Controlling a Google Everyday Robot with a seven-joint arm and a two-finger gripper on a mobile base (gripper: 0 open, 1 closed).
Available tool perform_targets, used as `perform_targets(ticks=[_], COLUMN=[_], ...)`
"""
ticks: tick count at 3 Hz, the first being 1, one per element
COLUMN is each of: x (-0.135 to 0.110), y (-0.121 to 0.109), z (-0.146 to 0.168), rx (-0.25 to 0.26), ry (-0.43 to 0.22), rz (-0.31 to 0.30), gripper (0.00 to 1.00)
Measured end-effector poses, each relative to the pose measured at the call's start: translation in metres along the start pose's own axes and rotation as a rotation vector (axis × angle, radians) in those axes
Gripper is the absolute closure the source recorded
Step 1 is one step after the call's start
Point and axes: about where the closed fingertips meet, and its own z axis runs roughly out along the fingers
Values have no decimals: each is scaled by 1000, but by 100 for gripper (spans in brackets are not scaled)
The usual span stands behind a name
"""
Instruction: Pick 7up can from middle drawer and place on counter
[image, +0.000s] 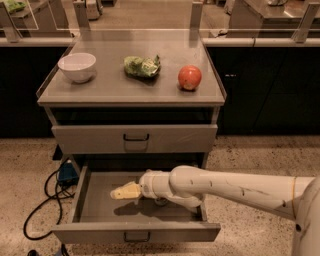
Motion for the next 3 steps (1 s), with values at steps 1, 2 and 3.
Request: perform_targets(ticks=[1, 2, 3], x=[26, 28, 27], y=[-18, -74, -83], z=[24, 48, 49], rx=[19, 132, 152], ry=[22, 17, 14], rz=[47, 85, 82], gripper=[0, 0, 0])
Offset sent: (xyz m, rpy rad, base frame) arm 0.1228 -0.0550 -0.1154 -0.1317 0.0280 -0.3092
